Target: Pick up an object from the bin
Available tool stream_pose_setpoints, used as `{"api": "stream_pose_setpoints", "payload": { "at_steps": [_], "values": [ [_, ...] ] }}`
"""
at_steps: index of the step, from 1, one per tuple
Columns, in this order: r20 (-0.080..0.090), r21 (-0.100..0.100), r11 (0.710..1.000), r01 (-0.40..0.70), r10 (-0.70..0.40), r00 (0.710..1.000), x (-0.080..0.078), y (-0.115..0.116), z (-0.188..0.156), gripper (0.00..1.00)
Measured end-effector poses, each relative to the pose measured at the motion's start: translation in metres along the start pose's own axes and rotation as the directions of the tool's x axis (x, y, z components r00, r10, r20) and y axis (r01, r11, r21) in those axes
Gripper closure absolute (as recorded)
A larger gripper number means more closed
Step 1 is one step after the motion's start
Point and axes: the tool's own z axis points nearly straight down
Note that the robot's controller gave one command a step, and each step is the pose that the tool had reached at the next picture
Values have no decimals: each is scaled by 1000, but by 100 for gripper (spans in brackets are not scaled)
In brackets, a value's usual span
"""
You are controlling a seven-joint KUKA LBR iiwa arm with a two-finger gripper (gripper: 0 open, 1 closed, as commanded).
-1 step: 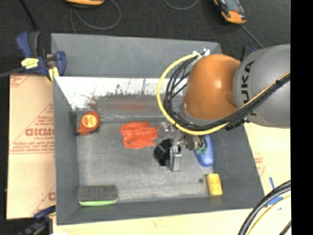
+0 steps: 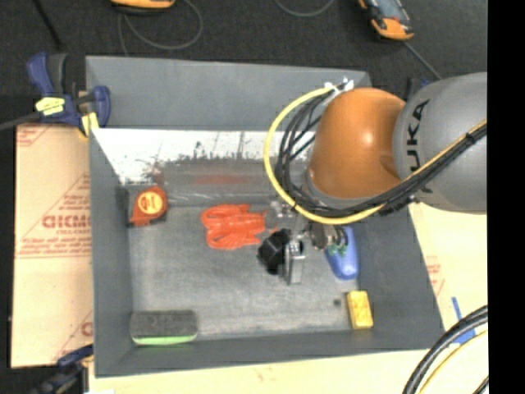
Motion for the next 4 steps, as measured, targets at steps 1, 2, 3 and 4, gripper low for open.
{"api": "stream_pose_setpoints", "payload": {
  "at_steps": [1,2,3,4],
  "values": [
    [10,1,999,48,-48,999,-66,13,63,0],
    [3,1,993,121,-121,993,-74,-1,124,0],
    [3,1,1000,31,-31,1000,-86,18,120,0],
    [10,0,997,82,-82,997,-82,12,120,0]
  ]
}}
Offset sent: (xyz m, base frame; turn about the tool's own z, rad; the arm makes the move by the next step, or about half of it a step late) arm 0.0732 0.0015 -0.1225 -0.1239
